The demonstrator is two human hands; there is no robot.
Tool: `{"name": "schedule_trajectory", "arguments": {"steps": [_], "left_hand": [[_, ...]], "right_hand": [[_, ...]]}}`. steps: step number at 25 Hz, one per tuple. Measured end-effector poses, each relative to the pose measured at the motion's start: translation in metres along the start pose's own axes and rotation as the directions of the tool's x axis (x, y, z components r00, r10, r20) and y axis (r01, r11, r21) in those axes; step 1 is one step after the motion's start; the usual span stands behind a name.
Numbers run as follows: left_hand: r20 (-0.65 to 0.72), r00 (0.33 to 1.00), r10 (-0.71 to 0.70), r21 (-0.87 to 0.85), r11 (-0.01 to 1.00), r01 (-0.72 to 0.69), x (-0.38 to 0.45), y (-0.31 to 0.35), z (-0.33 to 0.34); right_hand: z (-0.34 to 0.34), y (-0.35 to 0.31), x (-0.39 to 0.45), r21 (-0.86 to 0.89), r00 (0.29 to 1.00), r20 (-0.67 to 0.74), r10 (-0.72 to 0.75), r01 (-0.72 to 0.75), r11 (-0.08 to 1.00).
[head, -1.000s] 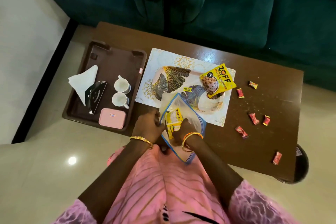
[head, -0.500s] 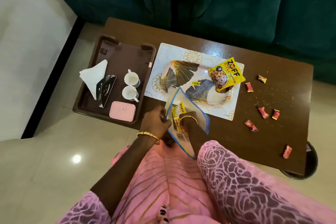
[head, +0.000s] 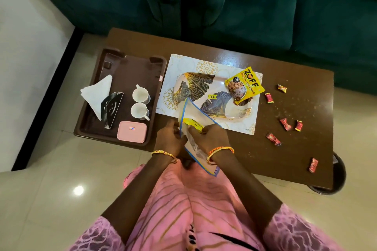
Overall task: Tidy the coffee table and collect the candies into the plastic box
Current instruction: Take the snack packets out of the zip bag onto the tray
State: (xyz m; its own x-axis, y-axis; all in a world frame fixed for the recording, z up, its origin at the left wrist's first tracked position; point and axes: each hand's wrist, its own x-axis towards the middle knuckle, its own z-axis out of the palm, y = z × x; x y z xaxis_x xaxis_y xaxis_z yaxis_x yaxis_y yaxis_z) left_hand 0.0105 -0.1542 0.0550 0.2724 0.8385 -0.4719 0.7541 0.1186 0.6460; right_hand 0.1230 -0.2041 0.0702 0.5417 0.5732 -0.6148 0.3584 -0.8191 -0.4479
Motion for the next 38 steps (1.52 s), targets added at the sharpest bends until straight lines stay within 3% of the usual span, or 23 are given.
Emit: {"name": "schedule_trajectory", "arguments": {"steps": [5,11,13,16,19,22,24,28,34,37,38], "left_hand": [[0.001,1.0,-0.005,0.01,1.0,0.005,0.005,0.005,-0.003],[-0.09,0.996,-0.007,0.032,0.999,0.01,0.018,0.021,-0.007],[-0.112,0.994,0.011,0.05,0.999,-0.006,0.024,0.026,-0.008],[-0.155,0.987,0.031,0.067,0.998,-0.02,0.028,0.033,-0.006],[-0.188,0.981,0.039,0.076,0.997,-0.025,0.03,0.035,-0.005],[-0.204,0.978,0.038,0.09,0.996,-0.02,0.031,0.037,-0.002],[-0.211,0.977,0.029,0.096,0.995,-0.008,0.031,0.037,0.002],[-0.225,0.974,-0.016,0.081,0.996,0.035,0.034,0.04,0.011],[-0.266,0.962,-0.068,0.075,0.993,0.091,0.036,0.042,0.034],[-0.277,0.956,-0.097,0.069,0.99,0.12,0.034,0.041,0.039],[-0.284,0.952,-0.112,0.061,0.989,0.134,0.033,0.04,0.04]], "right_hand": [[-0.068,-0.008,-0.035,-0.045,0.95,-0.238,-0.201,0.196,0.98],[-0.127,0.0,-0.037,0.153,0.916,-0.255,-0.31,0.355,0.922],[-0.137,0.008,-0.027,0.311,0.925,-0.267,-0.271,0.349,0.884],[-0.147,0.025,-0.005,0.599,0.939,-0.303,-0.161,0.319,0.734],[-0.158,0.059,0.027,0.584,0.901,-0.422,-0.102,0.356,0.729],[-0.154,0.101,0.067,0.539,0.873,-0.485,0.053,0.25,0.804],[-0.141,0.123,0.094,0.546,0.876,-0.446,0.182,0.105,0.831],[-0.106,0.139,0.136,0.648,0.912,-0.231,0.34,-0.117,0.753],[-0.057,0.14,0.187,0.81,0.916,0.057,0.398,-0.275,0.518],[-0.051,0.134,0.192,0.879,0.894,0.09,0.44,-0.279,0.387],[-0.055,0.13,0.189,0.878,0.893,0.092,0.44,-0.281,0.387]]}}
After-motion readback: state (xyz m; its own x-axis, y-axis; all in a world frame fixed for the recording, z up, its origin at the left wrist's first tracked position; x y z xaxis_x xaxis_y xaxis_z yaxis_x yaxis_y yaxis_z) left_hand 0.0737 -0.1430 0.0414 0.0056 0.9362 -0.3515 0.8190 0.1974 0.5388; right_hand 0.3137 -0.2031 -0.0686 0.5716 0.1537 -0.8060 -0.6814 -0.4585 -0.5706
